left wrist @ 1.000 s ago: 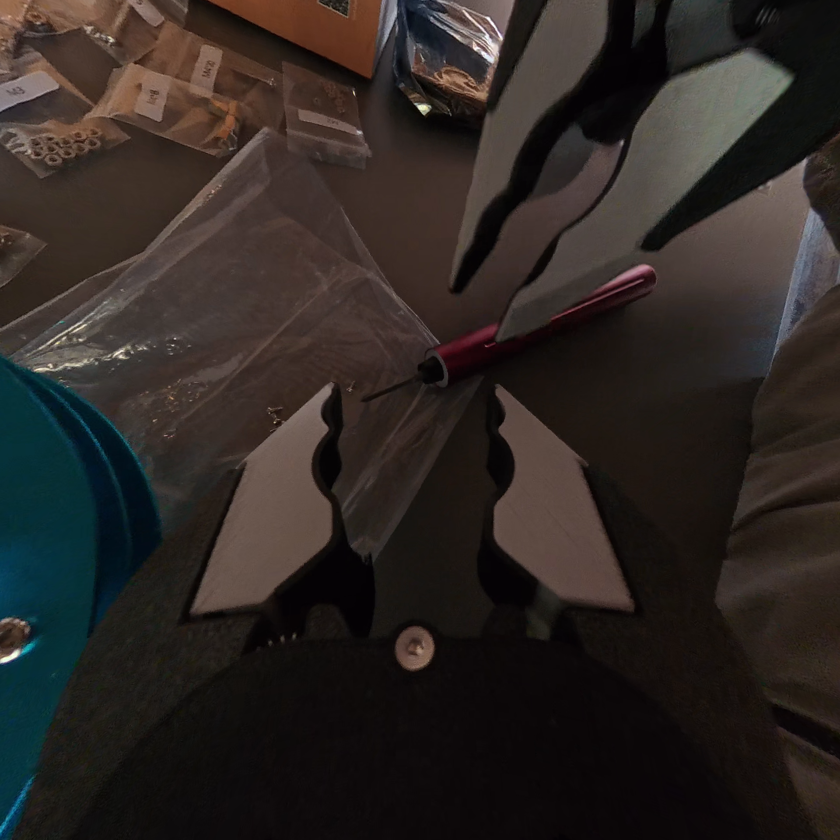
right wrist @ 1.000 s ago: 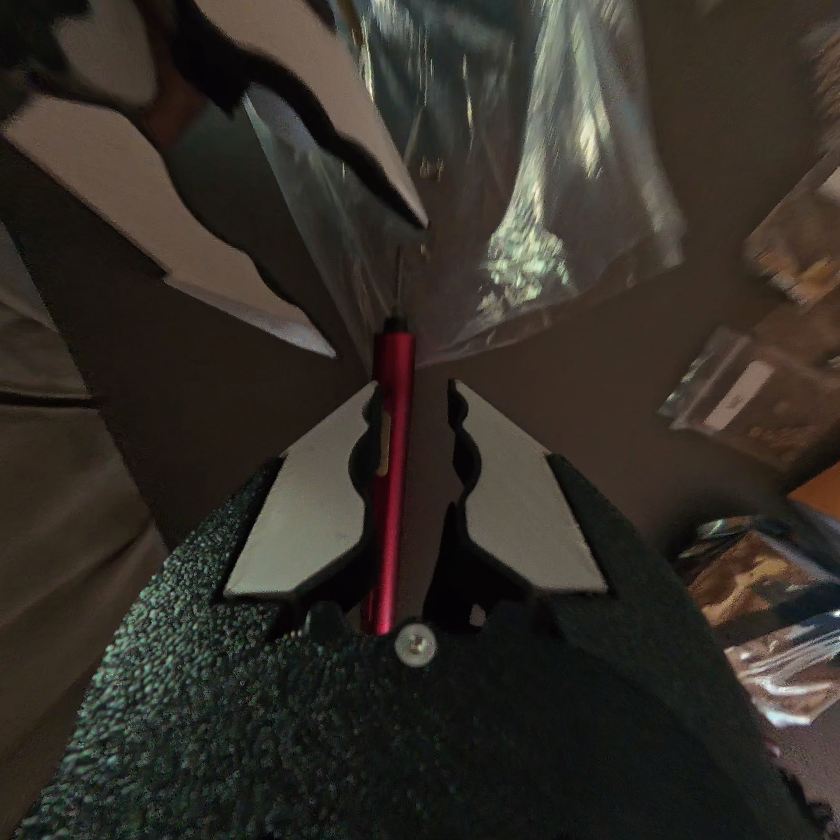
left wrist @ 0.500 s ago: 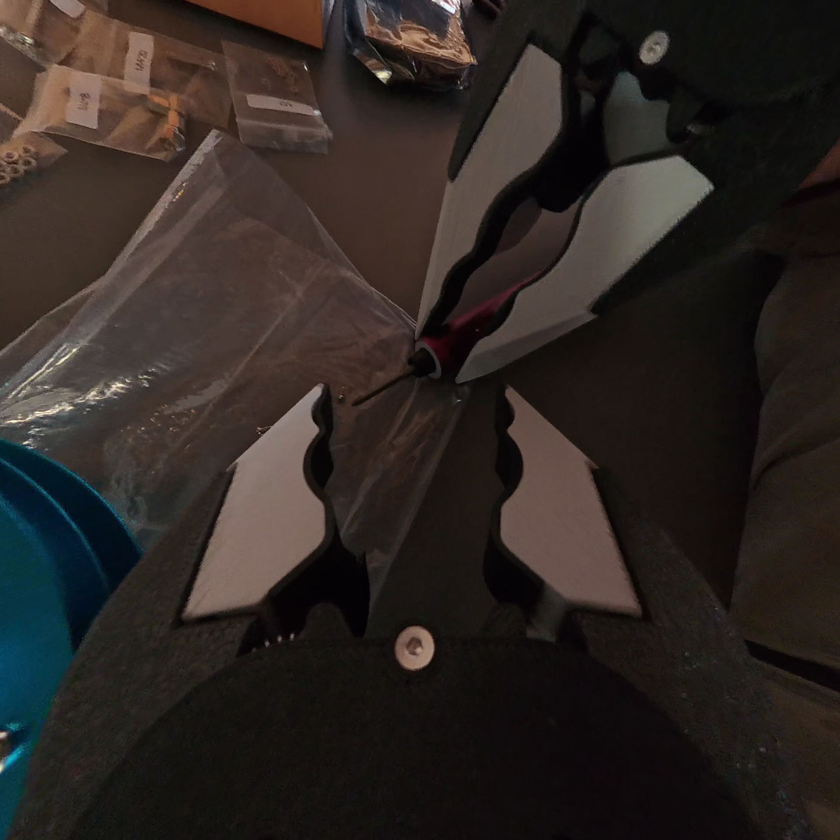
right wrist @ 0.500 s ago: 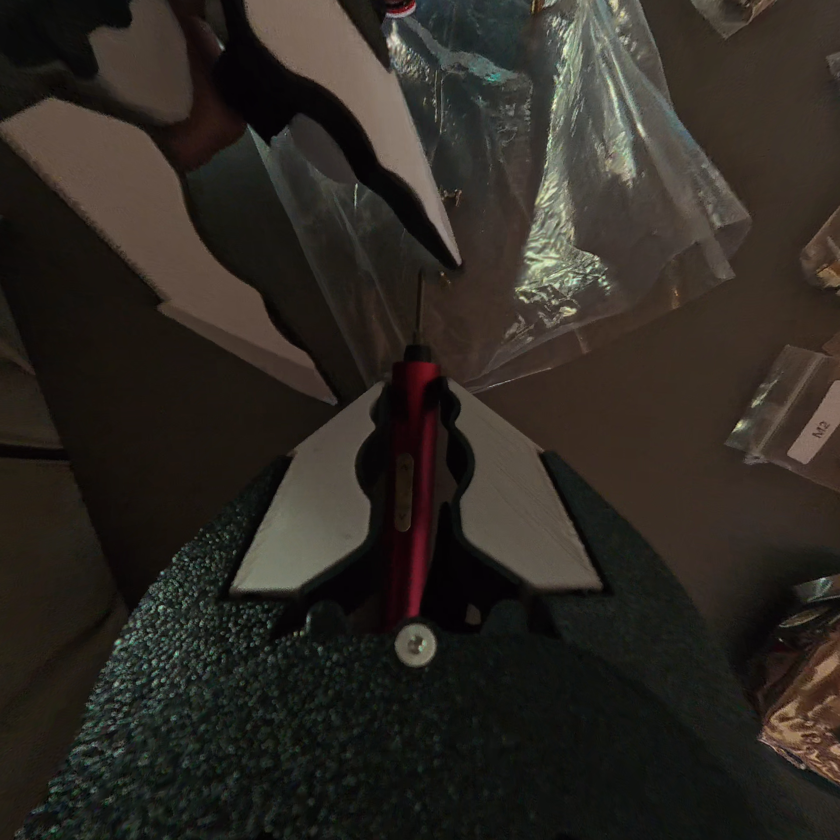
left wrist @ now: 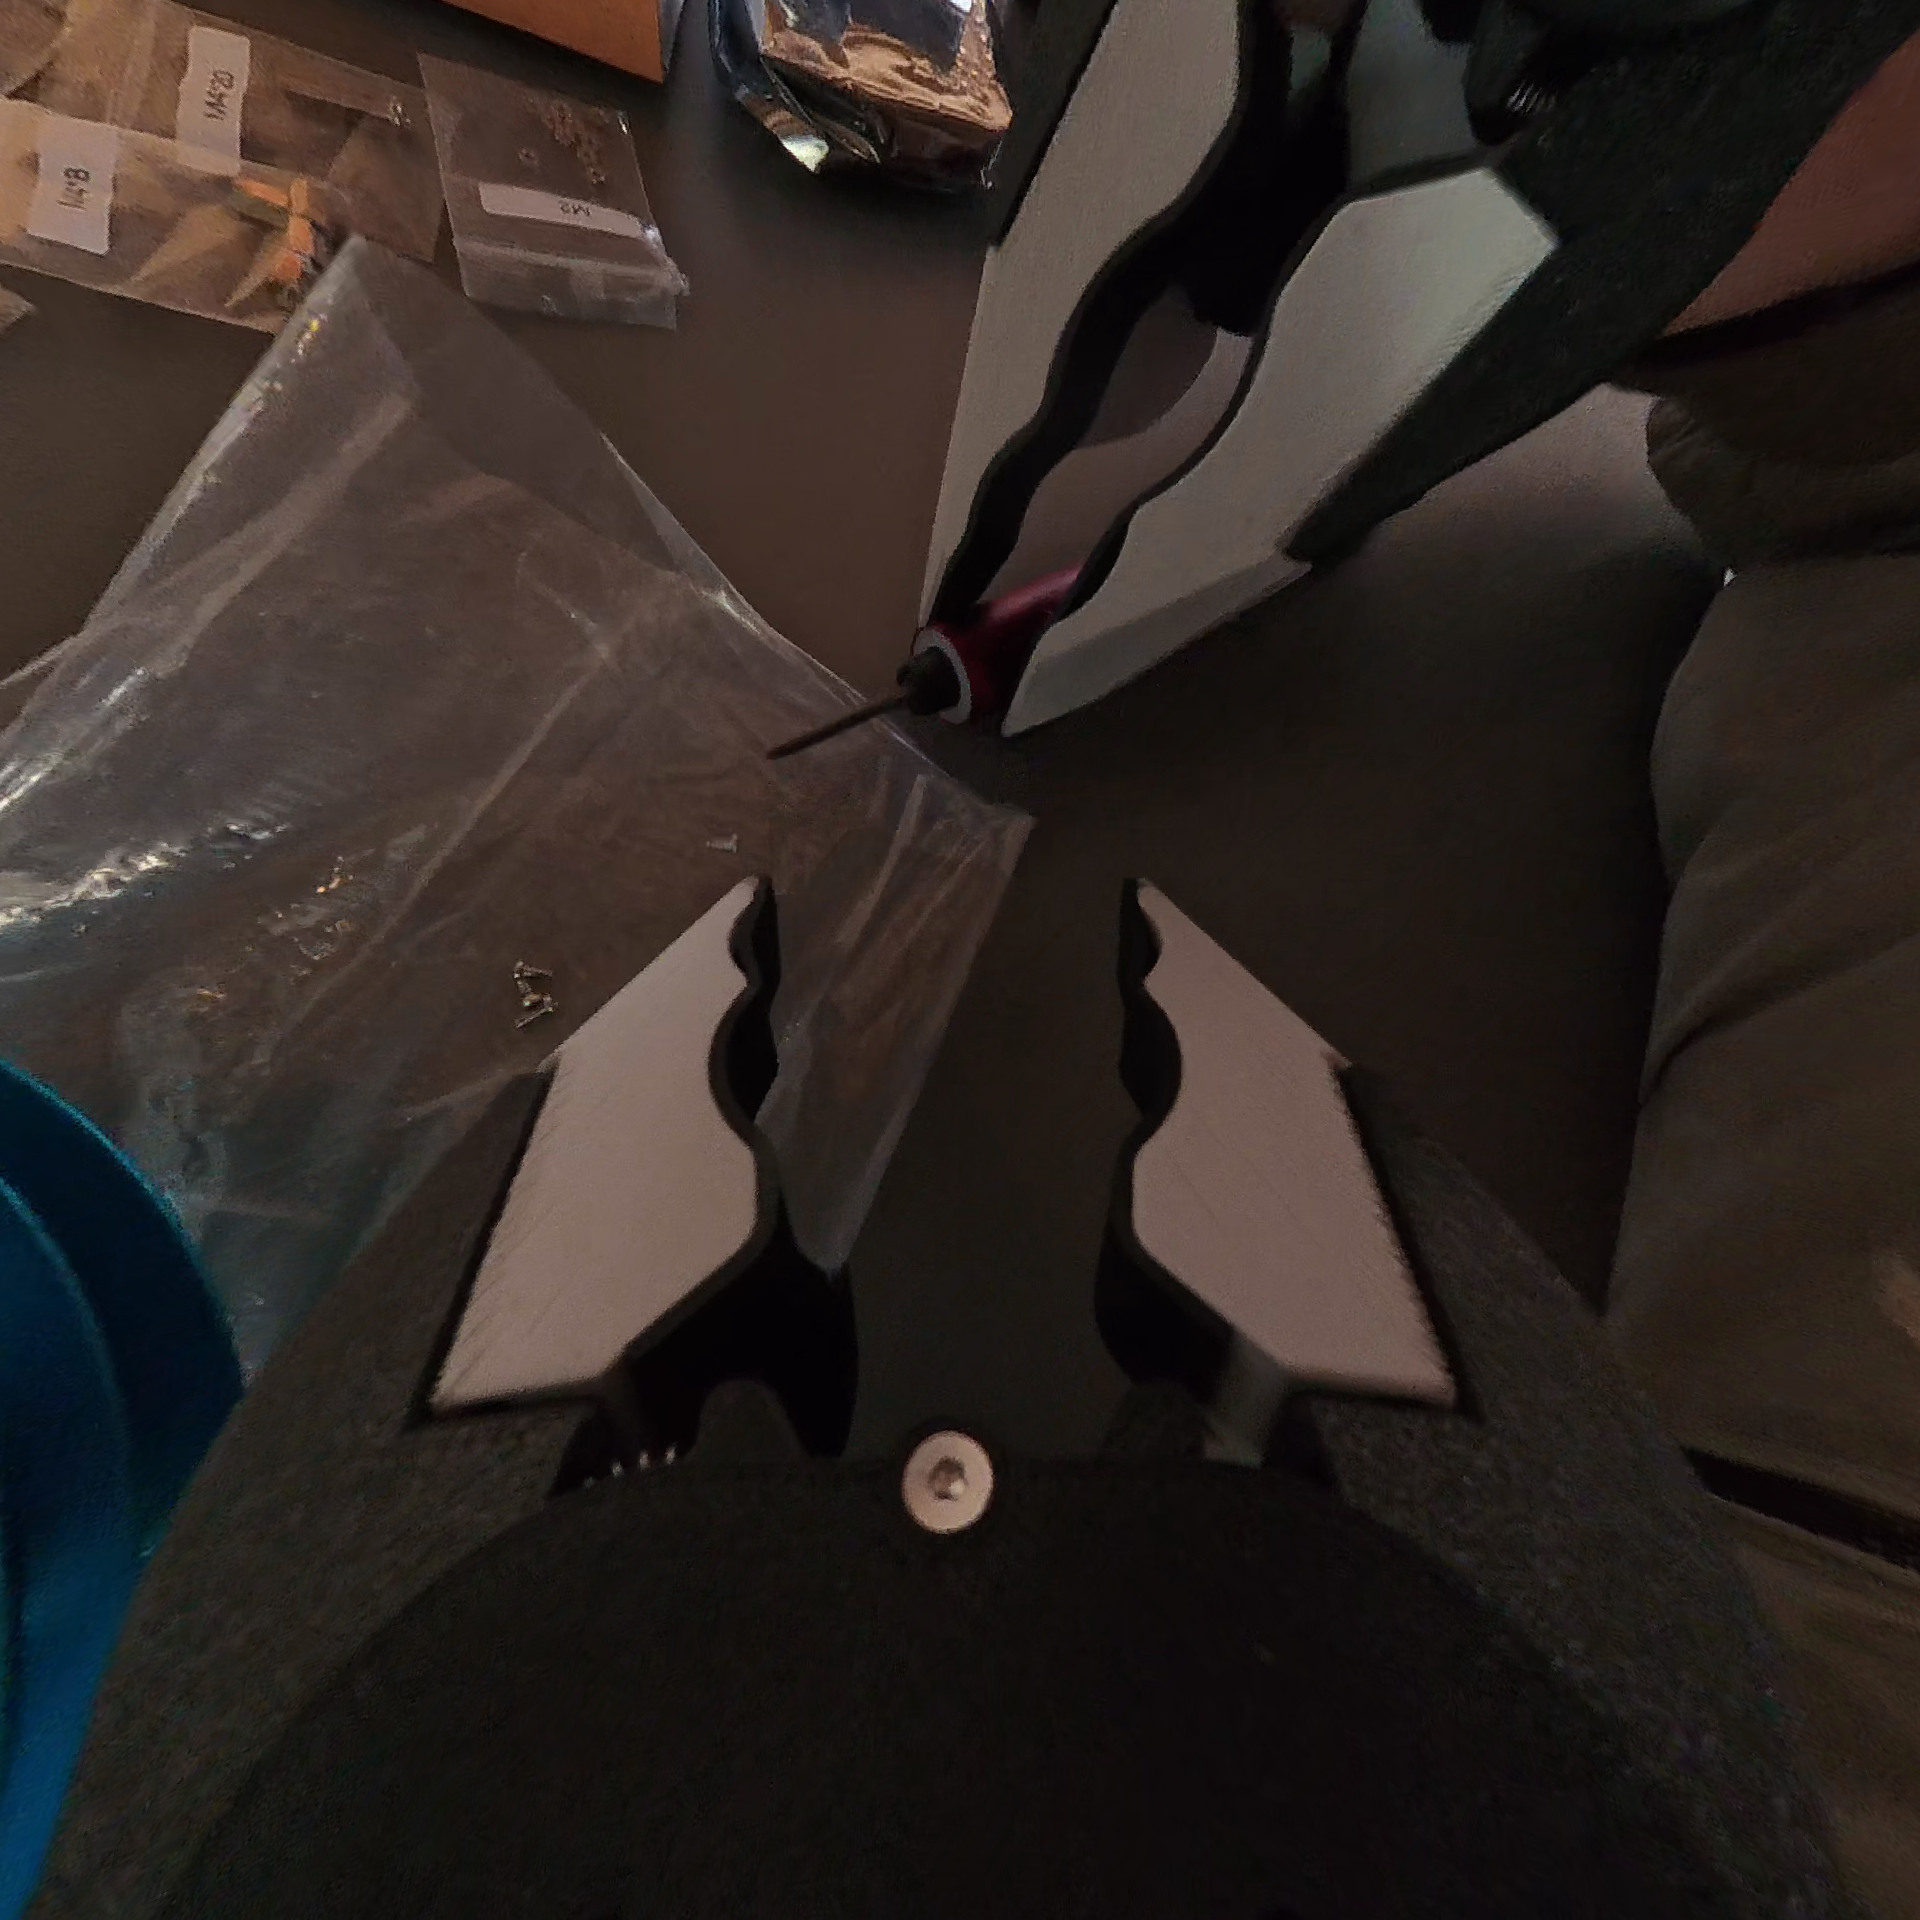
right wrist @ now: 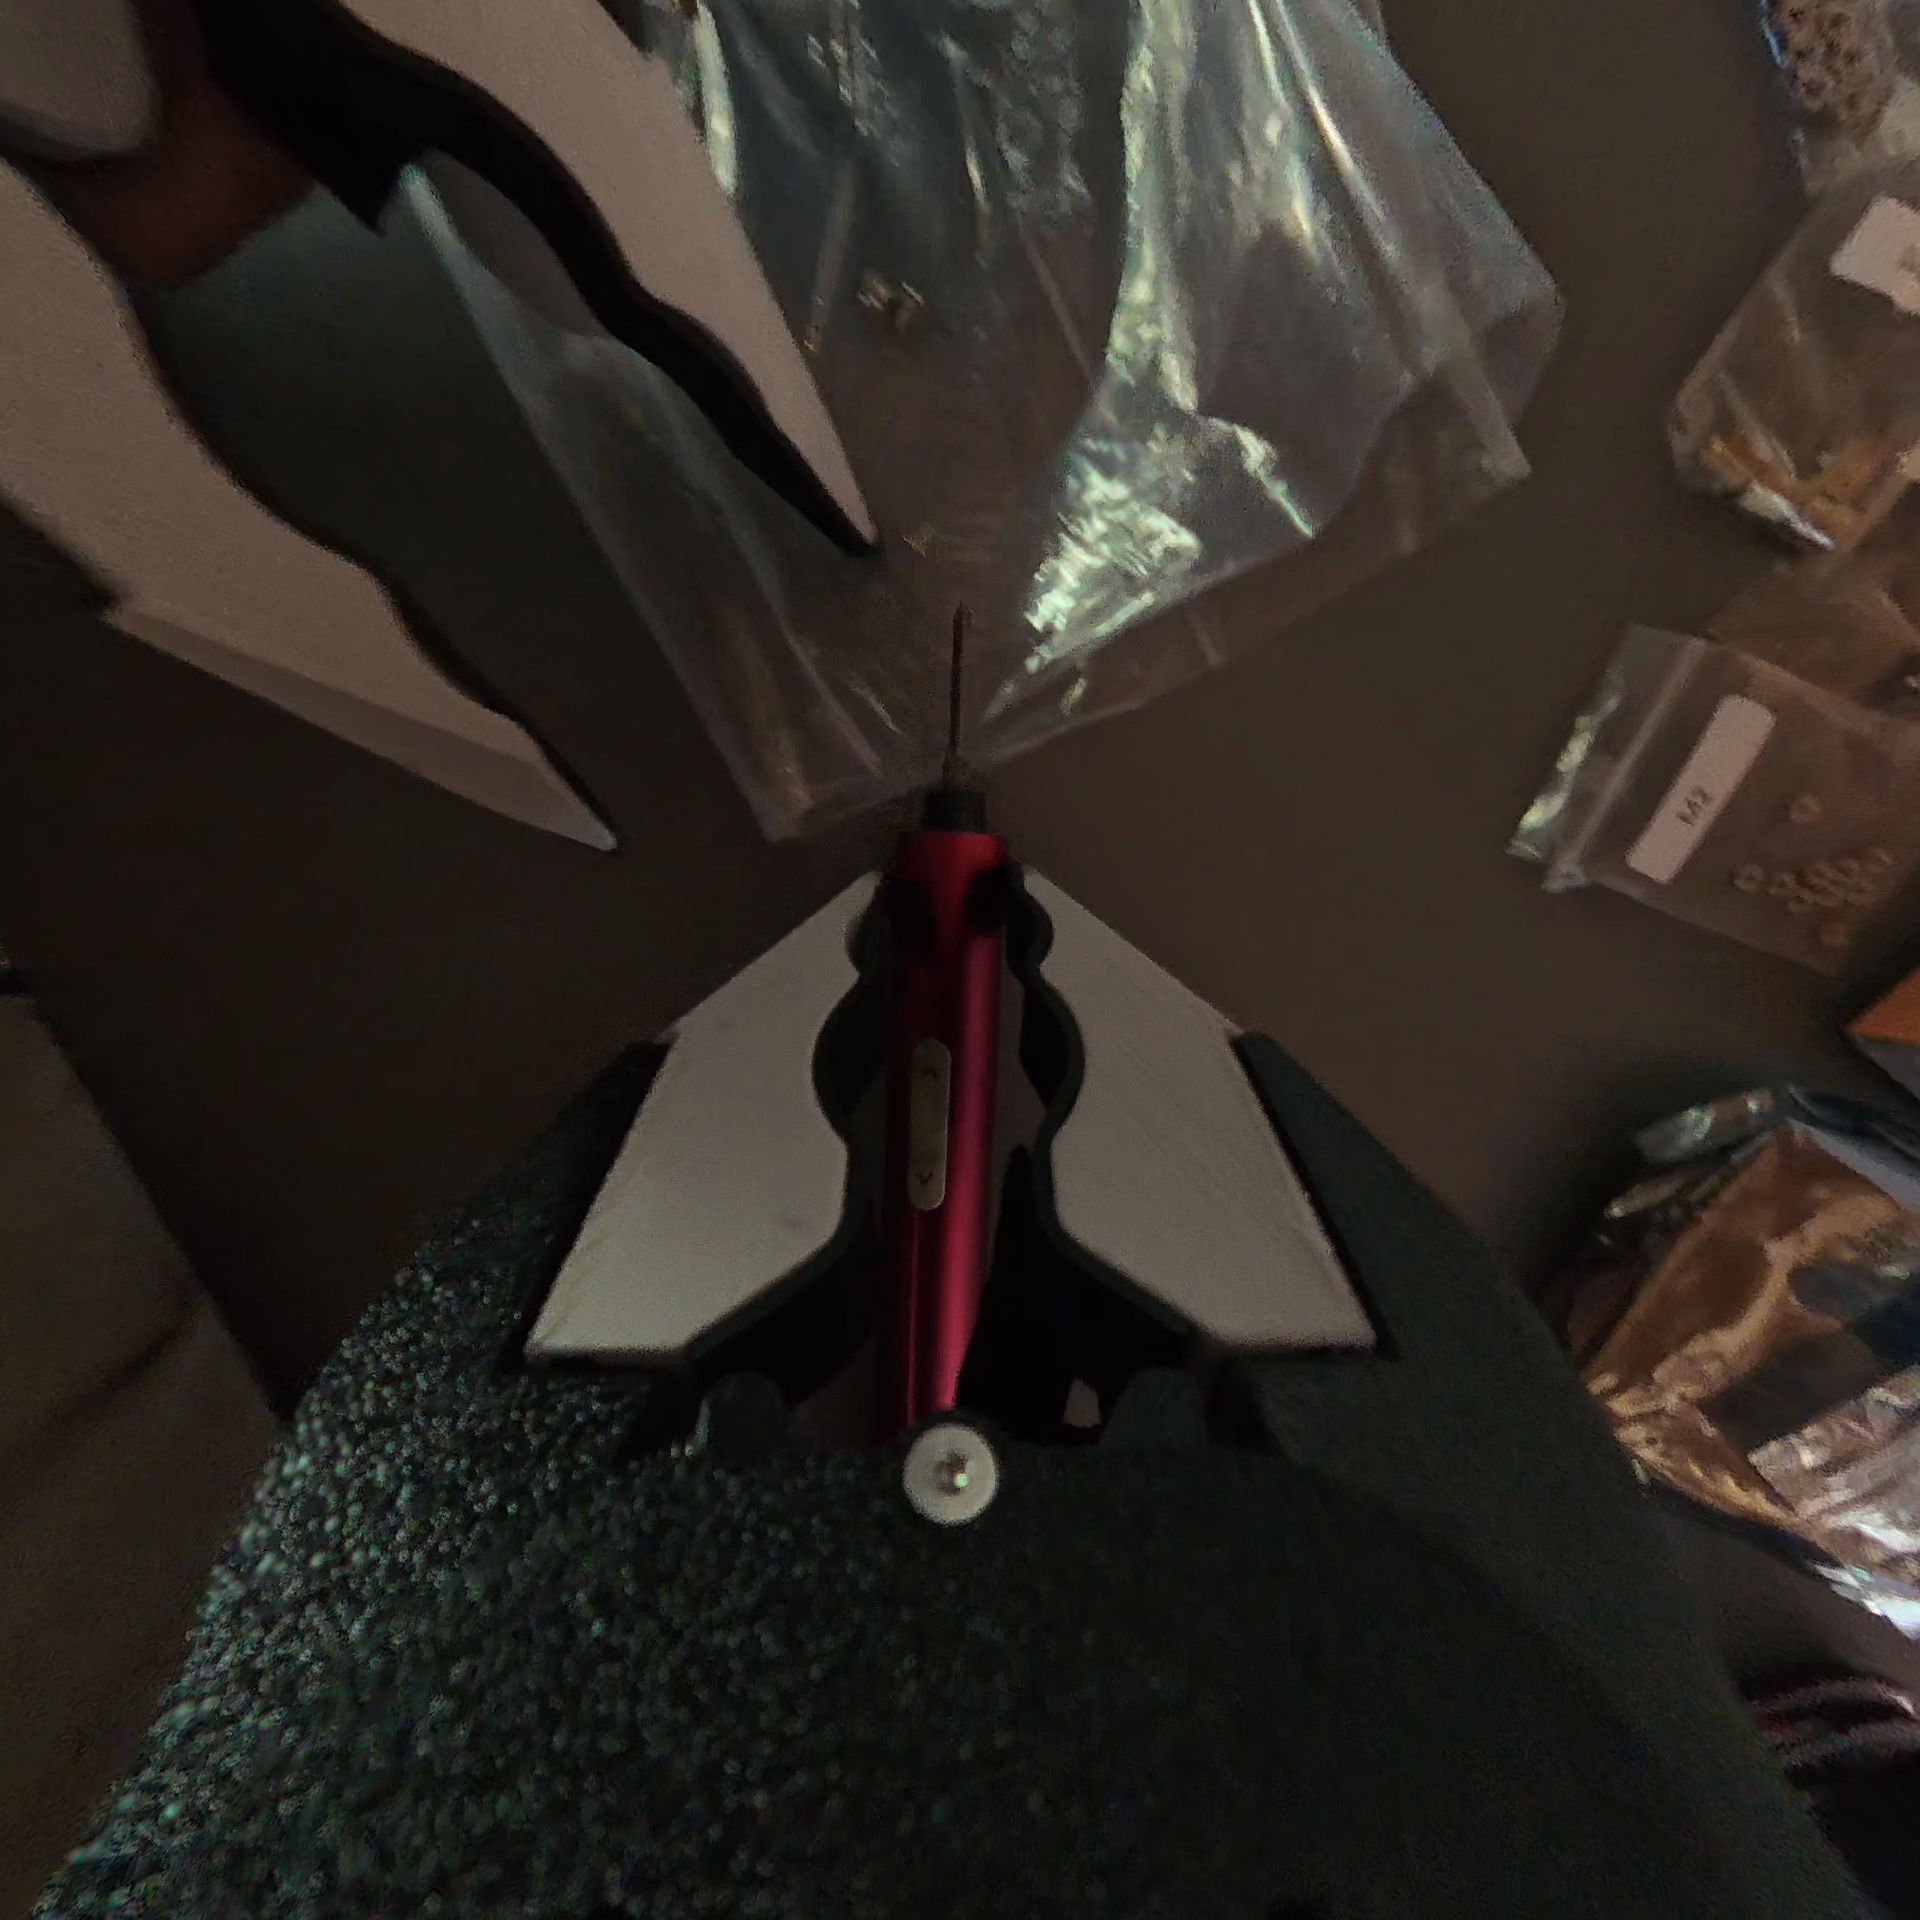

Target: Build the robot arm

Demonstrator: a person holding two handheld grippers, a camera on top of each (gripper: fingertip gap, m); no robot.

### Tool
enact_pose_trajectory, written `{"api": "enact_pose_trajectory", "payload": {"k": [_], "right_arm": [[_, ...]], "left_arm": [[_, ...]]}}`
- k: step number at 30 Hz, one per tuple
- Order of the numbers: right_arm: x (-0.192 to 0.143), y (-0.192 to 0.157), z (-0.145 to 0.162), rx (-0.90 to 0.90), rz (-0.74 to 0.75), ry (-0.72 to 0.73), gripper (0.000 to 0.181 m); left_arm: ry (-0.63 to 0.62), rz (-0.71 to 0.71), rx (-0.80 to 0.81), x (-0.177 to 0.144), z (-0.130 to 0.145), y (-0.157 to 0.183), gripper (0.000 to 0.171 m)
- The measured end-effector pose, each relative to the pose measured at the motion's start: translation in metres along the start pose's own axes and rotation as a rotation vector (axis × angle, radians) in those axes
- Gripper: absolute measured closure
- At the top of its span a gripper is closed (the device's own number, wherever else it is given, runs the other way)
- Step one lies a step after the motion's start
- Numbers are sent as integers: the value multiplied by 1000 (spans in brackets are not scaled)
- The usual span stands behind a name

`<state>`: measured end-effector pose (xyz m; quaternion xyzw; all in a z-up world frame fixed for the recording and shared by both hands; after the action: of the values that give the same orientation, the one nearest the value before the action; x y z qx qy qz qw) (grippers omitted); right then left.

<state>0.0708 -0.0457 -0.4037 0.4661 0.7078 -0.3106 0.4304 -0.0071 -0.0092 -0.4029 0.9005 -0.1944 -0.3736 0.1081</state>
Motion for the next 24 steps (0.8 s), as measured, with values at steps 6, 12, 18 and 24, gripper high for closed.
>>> {"api": "enact_pose_trajectory", "payload": {"k": [6, 12, 18, 24], "right_arm": [[-1, -2, -12, -11, 25, 33, 159], [-15, -19, -52, -139, -34, 189, 159], [20, -6, -66, -149, -28, 131, 166], [34, -13, -62, -194, 13, 101, 177]], "left_arm": [[7, -5, -2, 0, 0, 0, 107], [44, -6, -8, -14, 2, 6, 107], [116, -36, -12, -38, 8, 10, 107], [175, -29, -57, -47, 12, 8, 110]]}}
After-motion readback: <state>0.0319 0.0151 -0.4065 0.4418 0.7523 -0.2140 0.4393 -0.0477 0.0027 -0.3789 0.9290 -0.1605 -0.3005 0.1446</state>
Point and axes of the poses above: each gripper's, where its closed fingertips meet, x out along the fingers, z out of its underside, y = z × x across the jaws, the point moved 4 cm from there along -x, back along the fingers, and after that the axes turned 5 degrees about z, right-handed, at the moved point
